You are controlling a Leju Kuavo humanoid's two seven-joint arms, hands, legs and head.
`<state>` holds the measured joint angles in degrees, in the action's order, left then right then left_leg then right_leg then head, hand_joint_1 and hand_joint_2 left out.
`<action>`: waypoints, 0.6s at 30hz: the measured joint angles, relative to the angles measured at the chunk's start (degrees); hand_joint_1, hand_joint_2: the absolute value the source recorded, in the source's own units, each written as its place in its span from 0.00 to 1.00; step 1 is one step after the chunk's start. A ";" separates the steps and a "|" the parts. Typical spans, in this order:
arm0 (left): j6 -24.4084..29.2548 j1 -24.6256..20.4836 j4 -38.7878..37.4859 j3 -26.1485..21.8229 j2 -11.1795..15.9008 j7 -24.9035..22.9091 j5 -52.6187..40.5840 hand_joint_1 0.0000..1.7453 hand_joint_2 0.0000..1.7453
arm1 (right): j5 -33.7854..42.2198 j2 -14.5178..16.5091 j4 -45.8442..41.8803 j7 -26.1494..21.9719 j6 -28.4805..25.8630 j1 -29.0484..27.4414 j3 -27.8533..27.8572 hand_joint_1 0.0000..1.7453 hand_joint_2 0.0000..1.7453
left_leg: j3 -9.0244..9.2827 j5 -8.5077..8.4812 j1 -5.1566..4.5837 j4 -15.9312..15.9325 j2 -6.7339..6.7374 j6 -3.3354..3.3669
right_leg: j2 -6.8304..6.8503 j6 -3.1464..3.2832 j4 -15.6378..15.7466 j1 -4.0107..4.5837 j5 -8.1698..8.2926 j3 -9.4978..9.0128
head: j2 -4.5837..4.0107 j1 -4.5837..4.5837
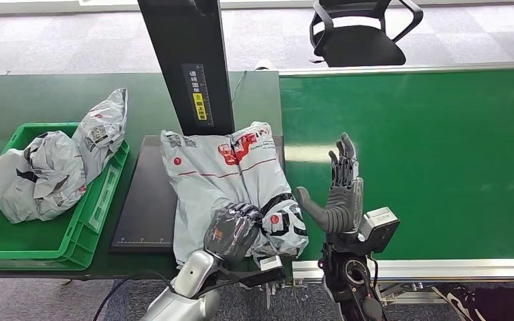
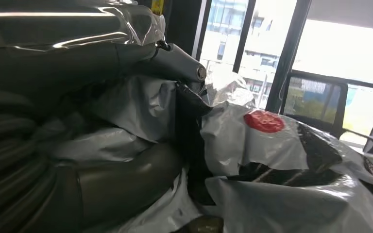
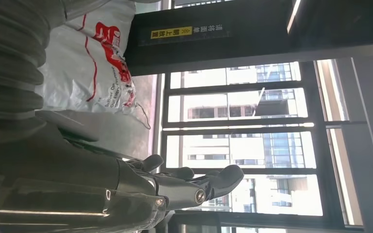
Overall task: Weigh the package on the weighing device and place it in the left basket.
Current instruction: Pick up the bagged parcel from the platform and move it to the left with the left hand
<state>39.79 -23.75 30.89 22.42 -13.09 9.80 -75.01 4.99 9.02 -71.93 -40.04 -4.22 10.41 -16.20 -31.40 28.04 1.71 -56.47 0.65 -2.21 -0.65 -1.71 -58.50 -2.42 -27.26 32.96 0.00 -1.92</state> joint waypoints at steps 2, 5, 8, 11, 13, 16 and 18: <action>0.02 1.34 4.21 -2.11 0.16 1.66 -2.03 0.92 1.00 | 0.05 -0.01 0.00 0.00 -0.01 -0.04 0.00 0.00 1.00 | -0.04 0.00 0.00 0.00 0.00 0.00 | 0.00 0.00 0.00 0.00 0.00 0.05 | 0.00 0.00; 0.12 3.91 12.35 -6.39 0.20 8.32 -1.93 0.90 1.00 | 0.20 -0.02 0.00 0.00 -0.04 -0.19 0.02 0.00 1.00 | -0.09 0.00 0.00 0.00 0.03 0.00 | -0.02 0.00 0.00 0.00 0.00 0.13 | 0.00 0.01; 0.24 6.74 22.05 -12.86 -0.11 21.71 4.41 0.89 1.00 | 0.32 -0.02 0.00 0.00 -0.04 -0.47 0.06 0.00 1.00 | -0.11 0.00 0.01 0.00 0.10 0.00 | -0.06 0.00 0.00 0.01 0.00 0.19 | 0.00 0.02; 0.29 9.94 31.90 -18.00 -0.30 28.44 16.76 0.87 1.00 | 0.49 -0.02 0.01 0.00 -0.04 -0.69 0.19 0.00 1.00 | -0.12 0.01 0.01 0.01 0.16 -0.01 | -0.11 0.00 -0.01 0.02 0.00 0.22 | 0.00 0.03; 0.30 12.59 38.85 -18.94 -0.31 28.72 25.67 0.82 1.00 | 0.66 -0.04 0.02 0.00 -0.02 -0.74 0.31 0.00 1.00 | -0.15 0.01 0.01 0.01 0.14 -0.01 | -0.10 0.00 0.00 0.02 -0.01 0.23 | 0.00 0.02; 0.30 16.52 49.03 -18.86 -0.33 28.76 35.73 0.80 1.00 | 1.01 -0.08 0.05 0.00 0.04 -0.70 0.61 0.00 1.00 | -0.21 0.01 0.01 0.01 0.10 0.00 | -0.09 0.00 0.00 0.01 -0.01 0.24 | 0.00 0.00; 0.28 18.99 55.93 -18.17 -0.32 28.77 41.12 0.81 1.00 | 1.24 -0.09 0.13 0.00 0.07 -0.65 0.84 0.00 1.00 | -0.24 0.02 0.01 0.01 0.09 0.00 | -0.08 0.00 0.01 0.01 -0.01 0.25 | 0.00 -0.01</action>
<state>40.07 -4.76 86.82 4.26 -13.41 38.57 -33.89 6.23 8.93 -71.81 -40.04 -4.15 9.76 -15.36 -31.63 28.06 1.71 -56.46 0.73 -2.21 -0.73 -1.72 -58.49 -2.41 -27.27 33.21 0.00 -1.93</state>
